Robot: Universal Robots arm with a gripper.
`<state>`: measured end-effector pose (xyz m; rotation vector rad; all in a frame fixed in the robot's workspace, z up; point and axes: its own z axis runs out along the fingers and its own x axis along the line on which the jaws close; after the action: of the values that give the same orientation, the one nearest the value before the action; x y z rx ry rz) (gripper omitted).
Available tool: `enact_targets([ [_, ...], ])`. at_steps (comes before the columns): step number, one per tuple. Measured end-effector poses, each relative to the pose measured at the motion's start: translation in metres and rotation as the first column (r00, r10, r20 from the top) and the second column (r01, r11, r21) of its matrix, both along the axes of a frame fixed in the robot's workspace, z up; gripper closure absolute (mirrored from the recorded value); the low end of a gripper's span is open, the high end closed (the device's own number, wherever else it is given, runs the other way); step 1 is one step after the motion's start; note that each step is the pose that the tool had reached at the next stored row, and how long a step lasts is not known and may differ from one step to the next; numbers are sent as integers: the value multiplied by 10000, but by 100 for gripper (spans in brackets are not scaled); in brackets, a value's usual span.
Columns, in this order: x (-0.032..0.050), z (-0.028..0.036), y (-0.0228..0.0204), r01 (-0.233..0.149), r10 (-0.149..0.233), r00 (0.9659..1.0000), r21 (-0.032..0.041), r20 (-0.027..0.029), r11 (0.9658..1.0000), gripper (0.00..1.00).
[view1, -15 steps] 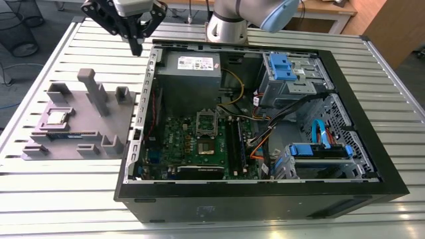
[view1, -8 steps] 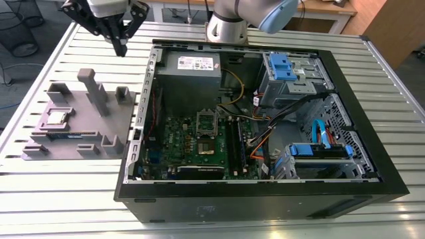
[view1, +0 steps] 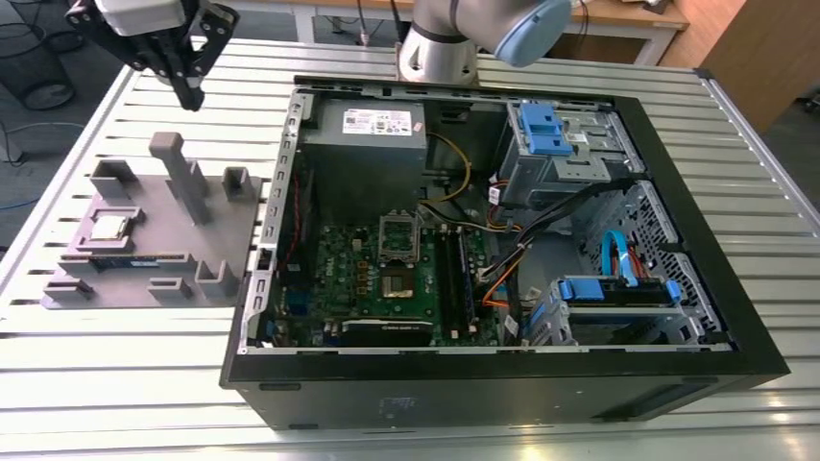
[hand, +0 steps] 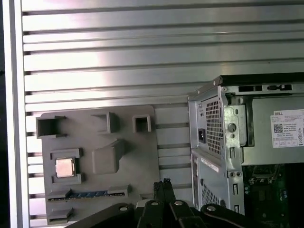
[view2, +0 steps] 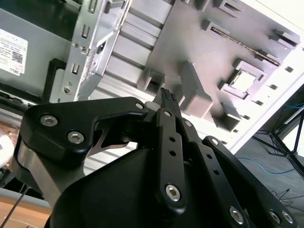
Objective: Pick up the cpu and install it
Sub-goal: 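Reach for the cpu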
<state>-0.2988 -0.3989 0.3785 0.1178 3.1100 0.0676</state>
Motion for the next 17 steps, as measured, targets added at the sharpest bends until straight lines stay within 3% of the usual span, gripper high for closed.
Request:
enact_targets([
  [9, -346, -69, 0, -2, 2, 10000, 1, 1, 10000, 89],
  [17, -603, -152, -2, -1, 1, 10000, 1, 0, 10000, 89],
])
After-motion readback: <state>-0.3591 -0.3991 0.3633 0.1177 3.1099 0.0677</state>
